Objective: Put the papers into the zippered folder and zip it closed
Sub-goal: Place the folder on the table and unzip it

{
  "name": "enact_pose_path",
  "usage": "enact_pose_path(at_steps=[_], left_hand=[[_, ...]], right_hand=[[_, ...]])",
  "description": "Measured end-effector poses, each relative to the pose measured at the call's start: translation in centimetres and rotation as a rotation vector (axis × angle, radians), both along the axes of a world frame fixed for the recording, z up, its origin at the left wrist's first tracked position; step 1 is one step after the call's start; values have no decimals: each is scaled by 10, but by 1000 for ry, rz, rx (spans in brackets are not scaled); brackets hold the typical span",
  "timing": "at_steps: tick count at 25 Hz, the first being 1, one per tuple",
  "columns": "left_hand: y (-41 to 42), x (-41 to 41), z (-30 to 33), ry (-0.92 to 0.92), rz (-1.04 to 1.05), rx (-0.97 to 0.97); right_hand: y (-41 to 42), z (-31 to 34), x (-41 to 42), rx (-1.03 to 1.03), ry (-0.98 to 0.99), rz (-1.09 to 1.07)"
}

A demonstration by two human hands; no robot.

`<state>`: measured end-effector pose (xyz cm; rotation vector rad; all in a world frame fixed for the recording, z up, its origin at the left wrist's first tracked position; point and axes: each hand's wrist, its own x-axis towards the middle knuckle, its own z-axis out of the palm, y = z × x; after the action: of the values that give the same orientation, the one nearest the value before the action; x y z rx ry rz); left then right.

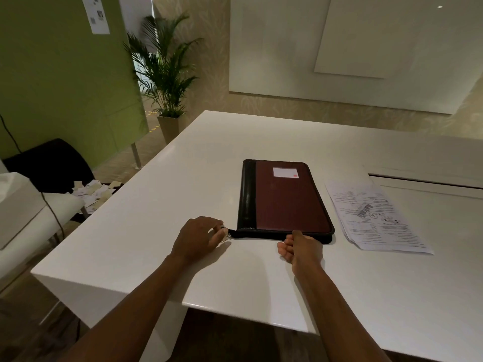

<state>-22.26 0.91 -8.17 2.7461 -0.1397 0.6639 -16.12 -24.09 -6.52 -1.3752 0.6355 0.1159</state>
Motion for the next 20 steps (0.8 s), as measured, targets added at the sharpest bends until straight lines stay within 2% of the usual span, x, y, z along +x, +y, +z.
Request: enact_pose_path(at_steps=[1, 4, 6, 10, 13, 16, 20], left_hand=[[-2, 4, 1, -20, 0, 10], [-10, 23, 10, 1, 26, -189], [-14, 39, 14, 14, -21, -210], [-26, 64, 14, 66, -47, -224], [-32, 85, 11, 197, -39, -206], [-37, 103, 12, 292, -68, -192], [-45, 127, 17, 394, -84, -148]], right_hand=[[0, 0, -1, -11, -12, -9], [1, 0, -5, -91, -92, -39], [-1, 2, -8, -207, -173, -41], [-10, 11, 0, -642, -428, -79], [-23, 20, 20, -898, -575, -96], [-39, 22, 43, -1064, -504, 17], [-47, 18, 65, -1155, -367, 231]])
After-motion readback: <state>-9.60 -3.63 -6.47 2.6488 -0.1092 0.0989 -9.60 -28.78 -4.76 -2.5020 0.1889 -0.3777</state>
